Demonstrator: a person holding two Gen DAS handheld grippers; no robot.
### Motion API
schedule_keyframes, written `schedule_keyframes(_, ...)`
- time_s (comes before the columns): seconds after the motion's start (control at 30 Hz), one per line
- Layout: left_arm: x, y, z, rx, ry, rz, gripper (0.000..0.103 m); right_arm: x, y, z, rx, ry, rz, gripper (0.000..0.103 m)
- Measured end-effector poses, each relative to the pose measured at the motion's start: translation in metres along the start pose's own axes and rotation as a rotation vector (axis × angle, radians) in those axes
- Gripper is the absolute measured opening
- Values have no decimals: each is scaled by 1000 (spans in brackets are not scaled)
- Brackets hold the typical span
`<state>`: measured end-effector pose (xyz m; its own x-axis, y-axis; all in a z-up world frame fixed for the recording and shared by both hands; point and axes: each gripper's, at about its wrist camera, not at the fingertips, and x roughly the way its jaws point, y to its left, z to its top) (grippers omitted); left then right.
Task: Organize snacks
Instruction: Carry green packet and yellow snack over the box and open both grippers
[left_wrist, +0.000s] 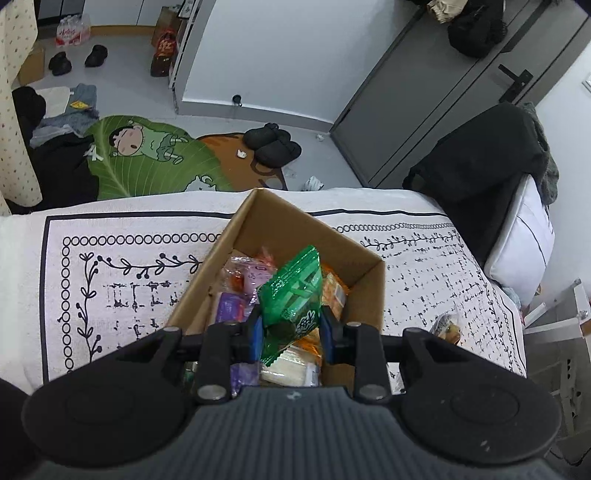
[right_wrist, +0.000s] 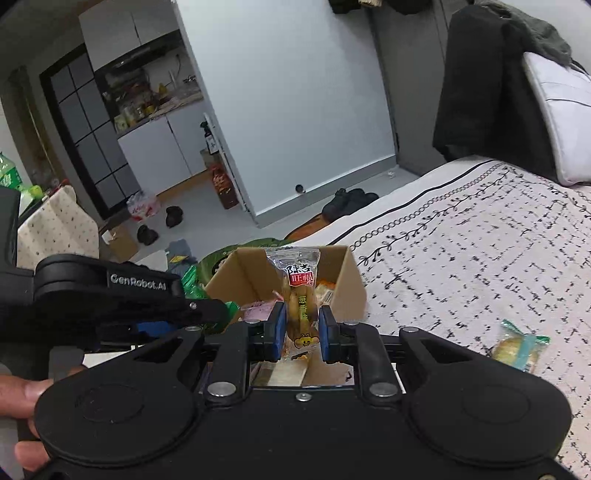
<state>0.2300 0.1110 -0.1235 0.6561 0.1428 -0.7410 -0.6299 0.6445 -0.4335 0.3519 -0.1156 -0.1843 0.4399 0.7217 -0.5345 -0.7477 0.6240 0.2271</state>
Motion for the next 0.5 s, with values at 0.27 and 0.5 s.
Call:
schedule_keyframes(0.27, 14, 12, 10, -11, 39, -31, 33, 18, 4, 0, 6, 32, -14, 18)
schedule_keyframes(0.5, 17, 17, 19, -12, 59, -21, 37, 30, 12, 4, 3, 41, 13, 19)
